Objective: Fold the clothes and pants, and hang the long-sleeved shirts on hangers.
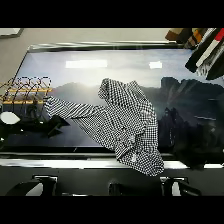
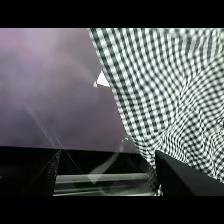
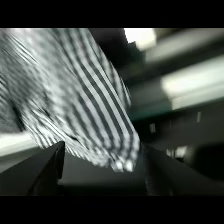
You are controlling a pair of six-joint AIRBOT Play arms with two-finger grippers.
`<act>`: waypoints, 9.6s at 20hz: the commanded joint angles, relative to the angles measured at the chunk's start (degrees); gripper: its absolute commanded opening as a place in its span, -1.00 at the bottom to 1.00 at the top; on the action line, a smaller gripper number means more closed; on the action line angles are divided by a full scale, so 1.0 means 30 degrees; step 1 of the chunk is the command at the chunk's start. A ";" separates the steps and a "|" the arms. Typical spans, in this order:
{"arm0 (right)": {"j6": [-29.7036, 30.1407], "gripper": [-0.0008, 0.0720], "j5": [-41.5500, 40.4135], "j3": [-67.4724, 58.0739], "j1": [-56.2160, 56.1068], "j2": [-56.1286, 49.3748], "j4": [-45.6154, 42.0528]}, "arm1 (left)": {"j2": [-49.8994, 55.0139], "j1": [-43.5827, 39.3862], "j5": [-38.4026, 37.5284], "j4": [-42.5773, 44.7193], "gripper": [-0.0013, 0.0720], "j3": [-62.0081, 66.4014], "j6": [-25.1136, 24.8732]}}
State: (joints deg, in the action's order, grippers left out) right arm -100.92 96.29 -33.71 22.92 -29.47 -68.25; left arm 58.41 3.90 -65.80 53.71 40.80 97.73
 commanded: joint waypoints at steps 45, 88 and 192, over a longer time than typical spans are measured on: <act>0.7759 -0.89 -1.2692 -1.0418 0.0109 -0.6601 1.8076 | 0.2484 -0.4422 0.7359 -0.1501 -0.93 1.3333 -0.2171; 0.4073 -0.85 -1.2794 -2.7066 -0.6659 -2.7766 0.9938 | 1.4513 -0.4903 0.8779 0.5836 -0.93 1.8833 0.2441; 0.8990 -0.89 -0.8765 -0.2025 0.1224 -1.4455 0.5836 | 0.3264 -0.2616 0.2594 -0.1443 1.00 -0.2659 -0.3519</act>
State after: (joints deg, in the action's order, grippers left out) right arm -74.17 68.90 -39.90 26.61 -74.39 -51.77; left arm 66.85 -0.38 -59.77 50.68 33.06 87.11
